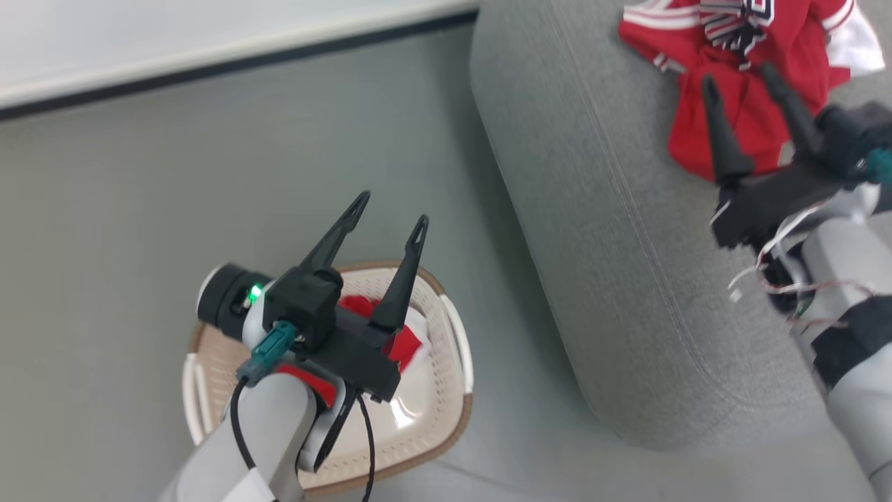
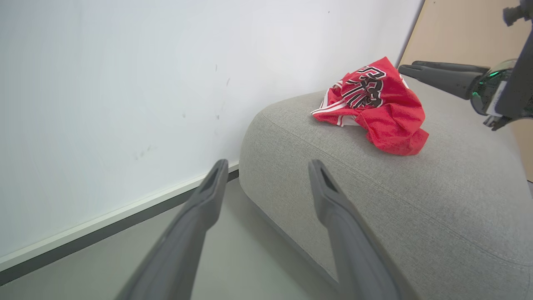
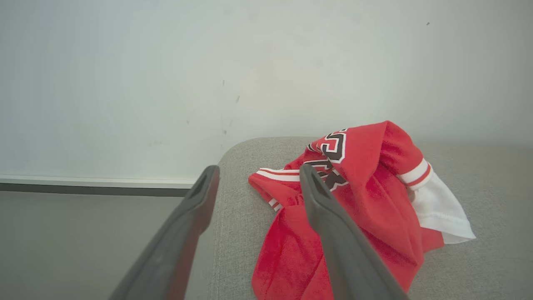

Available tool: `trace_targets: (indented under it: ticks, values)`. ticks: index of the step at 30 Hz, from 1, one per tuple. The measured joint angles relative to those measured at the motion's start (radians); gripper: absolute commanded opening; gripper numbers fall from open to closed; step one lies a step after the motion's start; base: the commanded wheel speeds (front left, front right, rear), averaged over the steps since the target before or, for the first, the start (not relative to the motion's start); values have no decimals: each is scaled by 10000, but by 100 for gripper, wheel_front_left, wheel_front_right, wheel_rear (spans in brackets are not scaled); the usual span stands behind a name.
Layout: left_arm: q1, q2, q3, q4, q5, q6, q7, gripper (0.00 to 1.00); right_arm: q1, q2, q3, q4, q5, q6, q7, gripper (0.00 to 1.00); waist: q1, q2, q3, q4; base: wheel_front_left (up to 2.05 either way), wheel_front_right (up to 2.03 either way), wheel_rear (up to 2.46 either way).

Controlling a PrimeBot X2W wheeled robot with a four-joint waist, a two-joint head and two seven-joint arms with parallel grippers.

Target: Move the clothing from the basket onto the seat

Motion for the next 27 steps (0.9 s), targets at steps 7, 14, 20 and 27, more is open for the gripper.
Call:
trace_targets:
  ticks: [7, 14, 20, 27]
  values:
    - [723, -130, 571, 558, -485, 215, -199, 100, 1255, 251, -140, -731, -13, -192, 2, 100, -1, 0, -853, 604, 0, 0, 0]
    - [1849, 48, 1256, 844, -869, 418, -293, 100, 2931, 704, -203, -1590, -88, -677, 2, 100, -1, 0, -1761, 1305, 0, 0, 0]
    - [2940, 178, 1854, 886, -1089, 539, -347, 100, 4280, 1005, -96, -2197, -297, -1108, 2, 100, -1, 0, -2615, 1813, 0, 0, 0]
    - [3973, 441, 2311, 761, -1116, 631, -347, 100, 5569, 1016, -259, -2945, -407, -1438, 2, 100, -1, 0, -3486, 2216, 0, 0, 0]
